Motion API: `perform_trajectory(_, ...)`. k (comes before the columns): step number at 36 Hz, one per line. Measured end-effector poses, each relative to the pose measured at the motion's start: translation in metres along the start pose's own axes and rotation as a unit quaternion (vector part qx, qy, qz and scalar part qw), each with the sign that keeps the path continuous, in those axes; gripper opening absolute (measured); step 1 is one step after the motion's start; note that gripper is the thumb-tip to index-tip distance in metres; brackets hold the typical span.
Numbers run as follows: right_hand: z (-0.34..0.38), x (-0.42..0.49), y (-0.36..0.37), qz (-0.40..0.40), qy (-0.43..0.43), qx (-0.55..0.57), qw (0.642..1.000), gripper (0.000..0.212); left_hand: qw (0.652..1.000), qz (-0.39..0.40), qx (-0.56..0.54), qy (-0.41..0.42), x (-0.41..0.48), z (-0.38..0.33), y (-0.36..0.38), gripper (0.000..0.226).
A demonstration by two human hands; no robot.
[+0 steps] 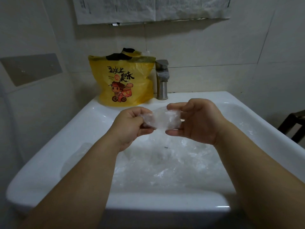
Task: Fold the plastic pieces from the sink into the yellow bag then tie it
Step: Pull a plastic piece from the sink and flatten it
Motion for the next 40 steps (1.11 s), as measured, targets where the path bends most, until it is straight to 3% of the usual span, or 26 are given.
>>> perform_trajectory(6,-0.006,0.002,-0.001,-0.073,0.019,-0.098,0.992,0.025,0.997,-0.012,0.069,0.025,0.002,0.002,-0.001,0.041)
perform_trajectory(10,-0.004,0.004,-0.005,-0.092,-0.027,-0.181,0.979,0.012,1.000,0.021,-0.001,0.002,-0.002,-0.004,-0.001,0.031)
perform_trajectory(13,-0.004,0.003,-0.004,-0.085,-0.048,-0.194,0.976,0.006,0.998,0.023,-0.056,-0.029,-0.003,-0.004,-0.002,0.038)
perform_trajectory(17,-0.006,0.005,0.000,-0.074,-0.055,-0.218,0.972,0.018,0.997,-0.031,0.068,-0.014,0.001,0.001,-0.002,0.024)
perform_trajectory(20,-0.005,0.005,-0.001,-0.078,-0.069,-0.232,0.967,0.026,0.995,-0.018,0.096,0.006,0.001,0.003,-0.001,0.011)
perform_trajectory(28,-0.003,0.008,-0.009,-0.098,-0.106,-0.306,0.941,0.046,0.985,-0.018,0.162,0.050,-0.001,0.003,-0.001,0.031)
perform_trajectory(34,-0.004,0.011,-0.009,-0.102,-0.164,-0.441,0.877,0.057,0.958,-0.056,0.250,0.127,0.000,0.003,0.000,0.032)
perform_trajectory(40,-0.004,0.011,-0.011,-0.097,-0.212,-0.527,0.817,0.047,0.910,-0.137,0.337,0.200,0.002,0.003,0.000,0.029)
Point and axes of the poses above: each hand's wrist, its own x-axis towards the middle knuckle, its own y-axis out of the palm, z = x × y, the point moved 3 cm from there along x, towards the middle knuckle, and after that the axes turned 15 degrees about x, right-handed, at the moved point
